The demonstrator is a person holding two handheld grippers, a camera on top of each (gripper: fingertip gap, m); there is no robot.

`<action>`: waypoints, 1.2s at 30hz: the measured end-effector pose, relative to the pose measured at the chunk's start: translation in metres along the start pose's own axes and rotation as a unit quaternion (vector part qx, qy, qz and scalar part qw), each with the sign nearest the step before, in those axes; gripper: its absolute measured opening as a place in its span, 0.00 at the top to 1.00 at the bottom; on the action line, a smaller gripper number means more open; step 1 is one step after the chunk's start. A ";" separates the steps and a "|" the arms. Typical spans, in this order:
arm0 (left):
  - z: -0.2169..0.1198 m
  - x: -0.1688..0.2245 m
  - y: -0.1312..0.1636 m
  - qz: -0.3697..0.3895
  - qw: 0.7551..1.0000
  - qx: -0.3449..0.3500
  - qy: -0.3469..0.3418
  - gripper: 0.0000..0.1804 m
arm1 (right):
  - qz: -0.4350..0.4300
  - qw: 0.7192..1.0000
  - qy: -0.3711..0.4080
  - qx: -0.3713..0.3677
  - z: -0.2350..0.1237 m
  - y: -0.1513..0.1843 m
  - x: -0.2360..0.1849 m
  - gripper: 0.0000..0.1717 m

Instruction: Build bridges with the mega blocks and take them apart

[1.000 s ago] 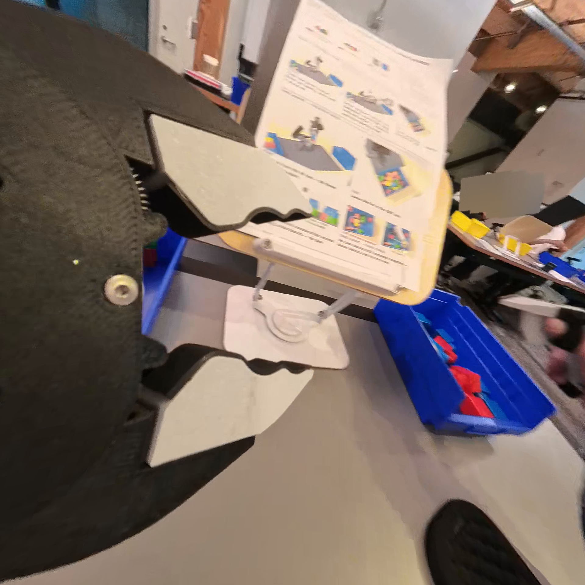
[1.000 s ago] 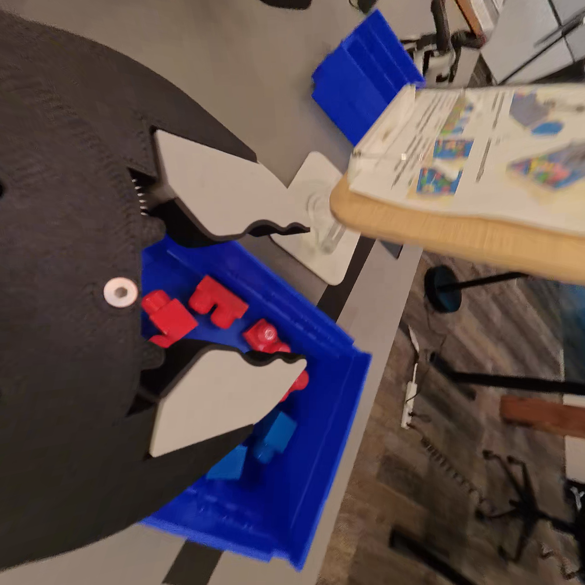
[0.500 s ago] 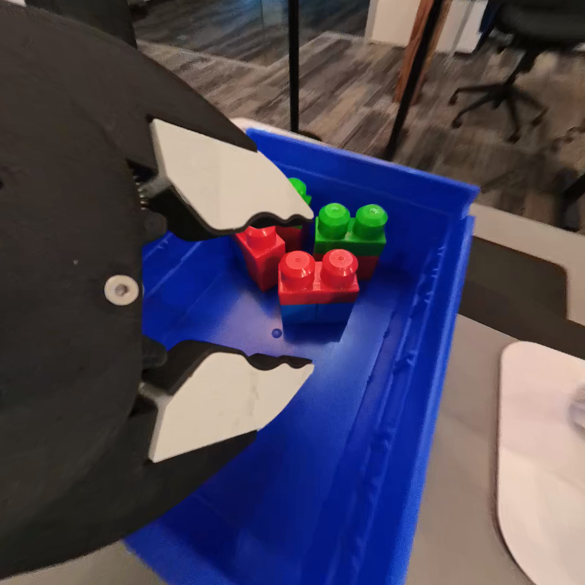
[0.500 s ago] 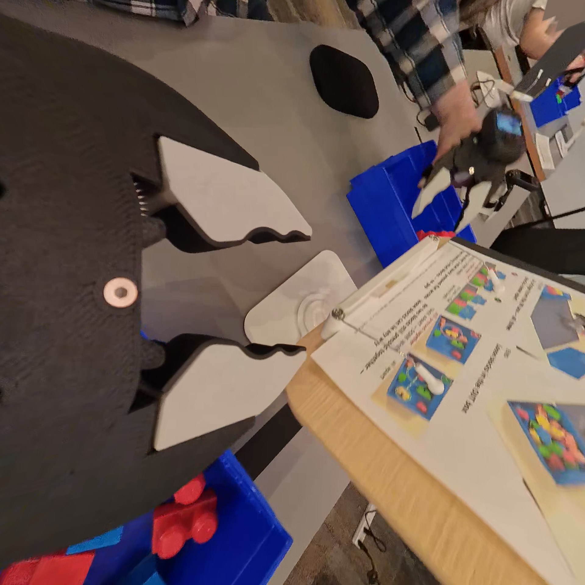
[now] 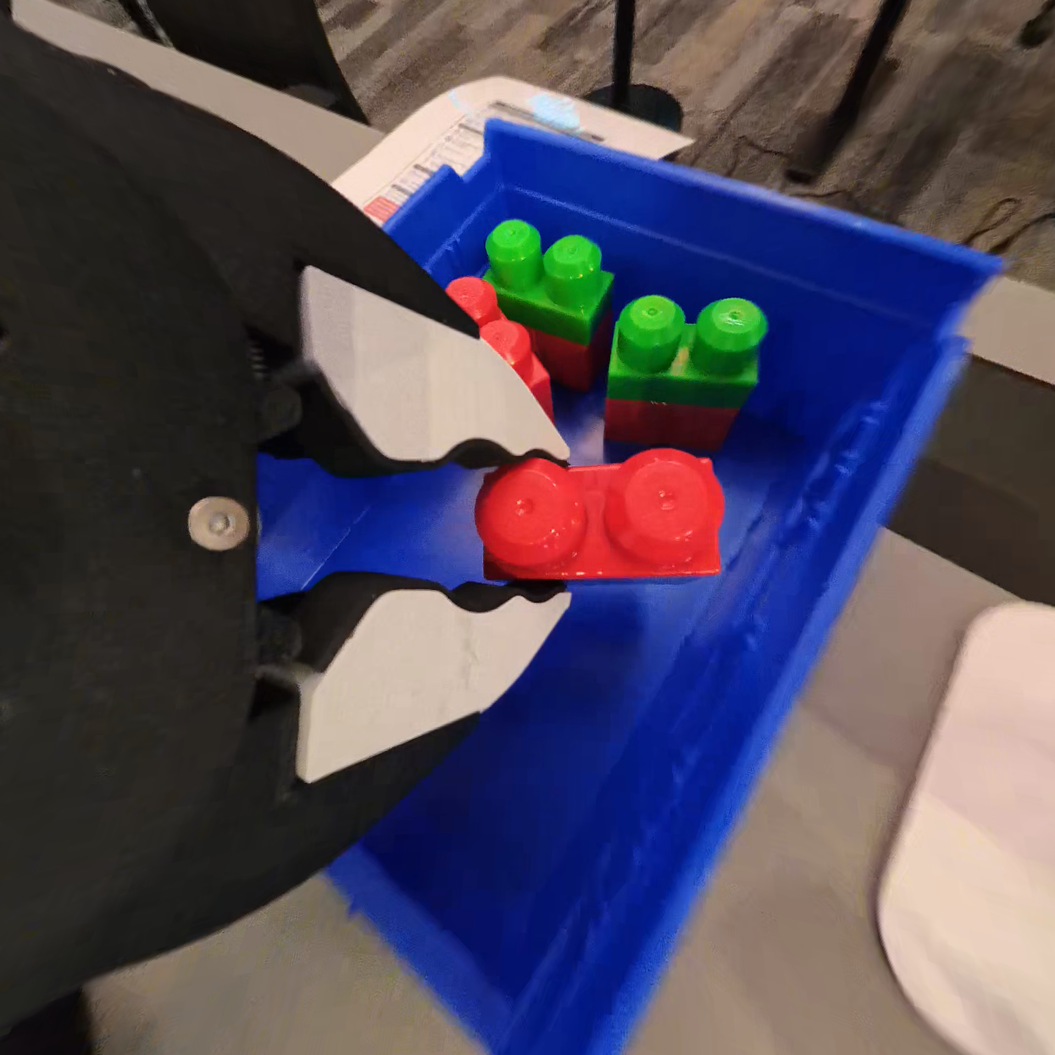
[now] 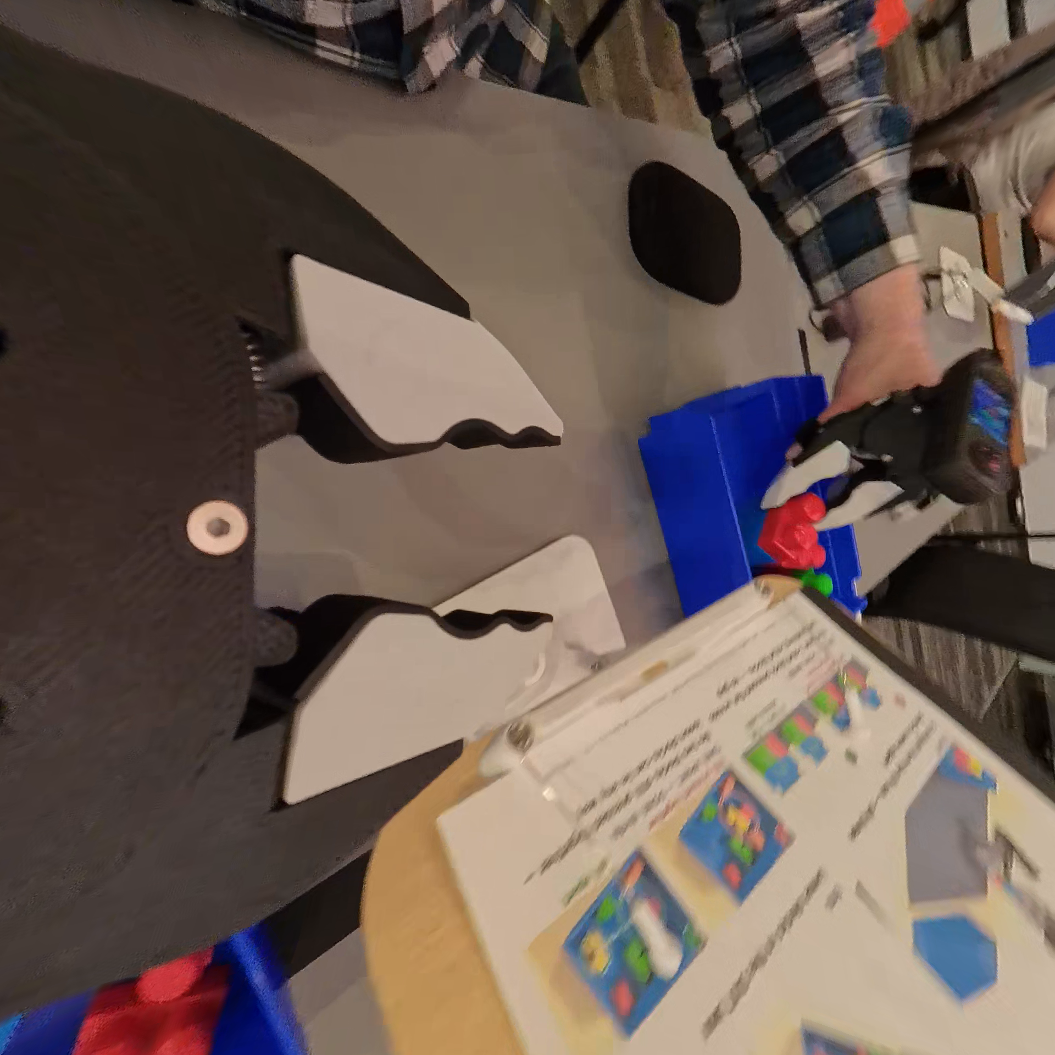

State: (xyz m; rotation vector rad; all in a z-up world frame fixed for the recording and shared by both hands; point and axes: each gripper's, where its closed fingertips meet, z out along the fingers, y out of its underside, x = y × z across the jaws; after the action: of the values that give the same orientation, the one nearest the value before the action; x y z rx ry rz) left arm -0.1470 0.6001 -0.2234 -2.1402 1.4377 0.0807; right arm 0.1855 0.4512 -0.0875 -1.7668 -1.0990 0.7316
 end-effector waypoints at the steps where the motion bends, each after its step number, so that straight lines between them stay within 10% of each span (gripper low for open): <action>1: -0.016 0.008 -0.006 0.008 1.000 0.002 -0.006 0.80 | -0.014 1.000 -0.011 -0.003 0.007 -0.002 -0.011 0.68; 9: -0.118 0.150 -0.097 0.207 0.974 0.024 0.085 0.80 | -0.092 0.992 -0.081 -0.031 0.069 0.002 -0.090 0.64; 21: -0.126 0.246 -0.176 0.286 0.937 0.060 0.192 0.81 | -0.139 0.983 -0.108 -0.056 0.086 0.022 -0.104 0.80; 27: -0.157 0.205 -0.225 0.244 0.943 0.219 0.060 0.56 | 0.026 0.976 -0.196 0.094 0.046 -0.024 -0.084 0.80; 36: -0.208 0.203 -0.239 0.253 0.859 0.430 -0.116 0.55 | 0.178 0.882 -0.346 0.265 -0.005 -0.062 -0.069 0.80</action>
State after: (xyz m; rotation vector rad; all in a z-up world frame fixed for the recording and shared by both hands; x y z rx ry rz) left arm 0.0955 0.3965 -0.0195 -0.9750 1.4677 -0.0950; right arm 0.1368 0.3996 -0.0276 -1.2452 -0.8753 1.8037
